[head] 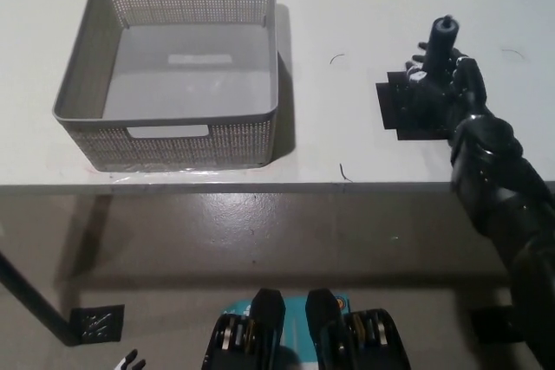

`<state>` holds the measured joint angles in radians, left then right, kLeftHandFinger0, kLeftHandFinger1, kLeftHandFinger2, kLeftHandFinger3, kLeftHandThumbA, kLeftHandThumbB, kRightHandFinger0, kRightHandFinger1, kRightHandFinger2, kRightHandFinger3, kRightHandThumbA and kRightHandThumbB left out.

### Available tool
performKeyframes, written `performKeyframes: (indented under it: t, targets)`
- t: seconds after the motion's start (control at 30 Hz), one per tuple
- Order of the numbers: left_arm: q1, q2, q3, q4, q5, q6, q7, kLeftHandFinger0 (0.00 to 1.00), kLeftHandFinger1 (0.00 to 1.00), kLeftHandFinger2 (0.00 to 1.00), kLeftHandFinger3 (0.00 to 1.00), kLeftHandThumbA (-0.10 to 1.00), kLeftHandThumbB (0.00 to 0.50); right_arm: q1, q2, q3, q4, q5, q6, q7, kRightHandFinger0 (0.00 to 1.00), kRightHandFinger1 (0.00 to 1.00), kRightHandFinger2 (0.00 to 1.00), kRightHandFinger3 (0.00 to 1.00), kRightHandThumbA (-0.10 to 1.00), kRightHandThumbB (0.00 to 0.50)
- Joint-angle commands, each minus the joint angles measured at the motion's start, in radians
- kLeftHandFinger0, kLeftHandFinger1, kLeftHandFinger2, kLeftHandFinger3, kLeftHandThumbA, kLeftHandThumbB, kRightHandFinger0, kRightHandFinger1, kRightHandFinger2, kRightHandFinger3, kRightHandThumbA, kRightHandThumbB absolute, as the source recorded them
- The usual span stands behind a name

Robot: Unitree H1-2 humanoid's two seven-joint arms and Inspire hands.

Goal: Use the right hand to pick up a electric screw driver and put it into a container on the left side

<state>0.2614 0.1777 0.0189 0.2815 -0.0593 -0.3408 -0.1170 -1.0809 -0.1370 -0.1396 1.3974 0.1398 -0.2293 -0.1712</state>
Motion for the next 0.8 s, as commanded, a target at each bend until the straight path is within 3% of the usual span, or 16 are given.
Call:
performKeyframes:
  t: [0.0, 0.13, 0.33, 0.47, 0.6, 0.77]
  targets:
    - [0.008, 0.005, 0.006, -0.025, -0.034, -0.057, -0.027, 1.00, 1.00, 1.00, 1.00, 0.88, 0.320, -0.121, 0.028, 0.007, 0.002, -0.034, -0.062, -0.206, 0.00, 0.07, 0.54, 0.52, -0.10, 0.186]
    - [0.043, 0.006, 0.000, -0.034, -0.026, -0.052, -0.027, 1.00, 1.00, 1.00, 1.00, 0.91, 0.344, -0.091, 0.042, -0.009, 0.001, -0.015, -0.078, -0.203, 0.00, 0.09, 0.56, 0.54, -0.10, 0.169]
    - [0.069, 0.003, 0.002, -0.039, -0.030, -0.040, -0.031, 1.00, 1.00, 1.00, 1.00, 0.89, 0.309, -0.079, 0.062, -0.002, -0.001, -0.021, -0.091, -0.223, 0.00, 0.23, 0.61, 0.59, -0.10, 0.163]
    - [0.088, 0.000, 0.001, -0.007, -0.029, -0.080, -0.035, 1.00, 1.00, 1.00, 1.00, 0.88, 0.303, -0.061, 0.079, 0.014, -0.006, -0.038, -0.105, -0.248, 0.00, 0.23, 0.61, 0.60, -0.10, 0.158]
    - [0.102, 0.003, 0.002, -0.006, -0.033, -0.083, -0.039, 1.00, 1.00, 1.00, 1.00, 0.90, 0.328, -0.051, 0.098, 0.014, -0.015, -0.042, -0.120, -0.267, 0.00, 0.23, 0.61, 0.60, -0.10, 0.149]
    - [0.101, 0.004, 0.004, 0.004, -0.028, -0.086, -0.033, 1.00, 1.00, 1.00, 1.00, 0.88, 0.288, -0.069, 0.117, 0.048, -0.050, -0.082, -0.165, -0.291, 0.00, 0.23, 0.62, 0.60, -0.10, 0.143]
